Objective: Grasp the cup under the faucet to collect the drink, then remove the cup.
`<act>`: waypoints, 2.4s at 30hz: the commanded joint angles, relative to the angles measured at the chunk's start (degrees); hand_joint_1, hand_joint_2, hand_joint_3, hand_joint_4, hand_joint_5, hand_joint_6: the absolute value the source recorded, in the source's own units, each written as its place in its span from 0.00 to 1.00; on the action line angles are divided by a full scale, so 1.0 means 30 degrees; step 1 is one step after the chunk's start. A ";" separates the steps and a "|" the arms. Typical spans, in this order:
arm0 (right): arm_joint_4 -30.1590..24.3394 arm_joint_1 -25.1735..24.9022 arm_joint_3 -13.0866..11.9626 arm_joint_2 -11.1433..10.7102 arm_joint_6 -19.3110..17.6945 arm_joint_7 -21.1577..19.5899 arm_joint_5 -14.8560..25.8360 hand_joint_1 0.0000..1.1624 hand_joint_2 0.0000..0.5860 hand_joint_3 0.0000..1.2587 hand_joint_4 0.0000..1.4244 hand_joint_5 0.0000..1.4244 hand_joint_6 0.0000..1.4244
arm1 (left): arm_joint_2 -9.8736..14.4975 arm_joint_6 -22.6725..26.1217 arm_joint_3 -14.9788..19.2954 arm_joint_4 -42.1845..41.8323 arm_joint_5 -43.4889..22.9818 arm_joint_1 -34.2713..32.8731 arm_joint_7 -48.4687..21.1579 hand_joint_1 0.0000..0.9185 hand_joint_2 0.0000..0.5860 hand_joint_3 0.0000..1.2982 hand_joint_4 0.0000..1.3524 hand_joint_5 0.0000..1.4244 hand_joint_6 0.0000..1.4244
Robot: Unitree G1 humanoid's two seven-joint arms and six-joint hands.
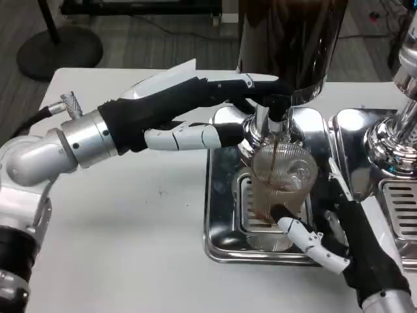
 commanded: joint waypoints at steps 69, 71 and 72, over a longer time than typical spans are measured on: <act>0.2684 -0.3120 0.1340 0.1249 0.1455 -0.2490 -0.2238 0.51 0.32 0.07 0.07 0.14 0.25 | 0.0747 0.0872 -0.0394 -0.1486 0.0458 0.1756 -0.0338 0.00 0.17 0.15 0.09 0.10 0.17; 0.2644 -0.3112 0.1321 0.1265 0.1512 -0.2530 -0.2312 0.51 0.32 0.08 0.07 0.14 0.25 | 0.0759 0.0891 -0.0388 -0.1518 0.0474 0.1774 -0.0319 0.00 0.18 0.15 0.09 0.10 0.17; 0.2628 -0.3109 0.1313 0.1275 0.1536 -0.2546 -0.2347 0.51 0.32 0.08 0.07 0.14 0.25 | 0.0762 0.0906 -0.0382 -0.1536 0.0494 0.1784 -0.0287 0.00 0.18 0.15 0.09 0.10 0.17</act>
